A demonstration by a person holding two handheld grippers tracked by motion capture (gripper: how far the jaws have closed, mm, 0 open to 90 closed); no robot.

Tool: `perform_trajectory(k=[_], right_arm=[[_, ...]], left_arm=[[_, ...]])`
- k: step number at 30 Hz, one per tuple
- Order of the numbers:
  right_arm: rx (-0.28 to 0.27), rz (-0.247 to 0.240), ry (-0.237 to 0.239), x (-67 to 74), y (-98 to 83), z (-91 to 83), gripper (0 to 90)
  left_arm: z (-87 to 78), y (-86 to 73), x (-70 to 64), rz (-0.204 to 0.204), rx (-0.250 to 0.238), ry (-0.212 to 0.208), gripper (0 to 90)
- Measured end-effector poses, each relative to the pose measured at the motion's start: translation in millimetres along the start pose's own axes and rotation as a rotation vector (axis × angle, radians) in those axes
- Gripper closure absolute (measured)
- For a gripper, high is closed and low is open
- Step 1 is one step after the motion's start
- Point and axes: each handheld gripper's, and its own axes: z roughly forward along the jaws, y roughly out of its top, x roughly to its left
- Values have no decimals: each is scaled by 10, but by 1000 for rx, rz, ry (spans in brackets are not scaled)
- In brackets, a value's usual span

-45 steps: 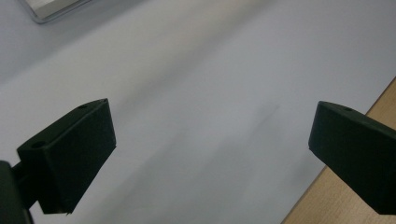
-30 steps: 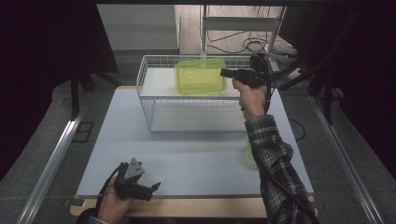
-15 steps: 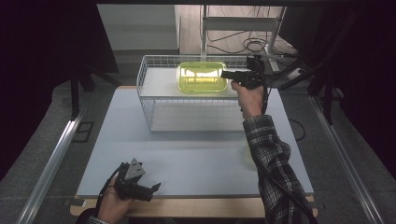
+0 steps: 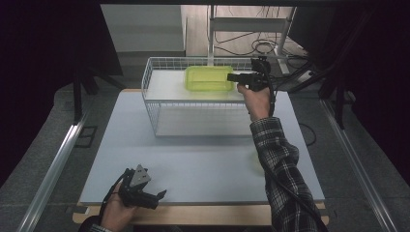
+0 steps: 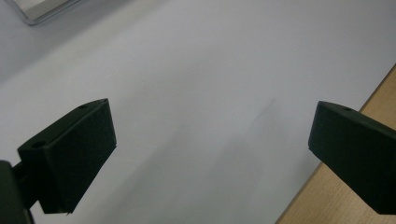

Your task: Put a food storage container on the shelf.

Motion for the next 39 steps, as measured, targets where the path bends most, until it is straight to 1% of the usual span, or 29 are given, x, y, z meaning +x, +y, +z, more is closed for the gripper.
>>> perform_trajectory(k=[1, 2, 3, 4, 5, 8, 12, 15, 18, 21, 25, 27, 30, 36, 39], right_arm=[[1, 3, 4, -8, 0, 6, 661], [2, 5, 5, -12, 1, 9, 626], [0, -19, -28, -1, 2, 15, 603], [-6, -44, -44, 11, 2, 18, 596], [2, -54, -46, 22, 7, 18, 595], [7, -59, -45, 42, 17, 16, 584], [4, -68, -31, 60, 20, -18, 536], [10, -83, -6, 86, 17, -64, 469], [21, -112, 1, 120, 4, -94, 419], [32, -134, 24, 144, -27, -126, 345], [30, -170, 39, 173, -74, -186, 266], [33, -183, 55, 187, -97, -220, 244], [34, -207, 65, 207, -127, -267, 206], [38, -250, 80, 213, -238, -390, 149], [35, -273, 87, 213, -314, -459, 122]], left_arm=[[-2, -1, 2, -1, -1, 0, 7], [-2, -2, 3, -2, 0, 0, 7], [-2, -2, 2, -2, 0, 0, 7], [-1, -2, 1, -1, 0, -1, 7], [0, -1, -1, 0, 1, -1, 8], [1, 3, -7, 5, 3, -2, 7], [-17, 9, -5, 4, -10, 7, 9], [-43, 16, 4, -11, -22, 8, 14], [-55, 18, 12, -25, -27, 8, 16], [-61, 17, 14, -35, -31, 5, 17], [-81, 23, 13, -35, -48, 4, 22], [-80, 23, 13, -34, -48, 3, 24], [-71, 22, 8, -29, -43, 5, 25], [-80, 23, 8, -24, -47, 10, 28], [-78, 24, 7, -23, -52, 4, 36]])
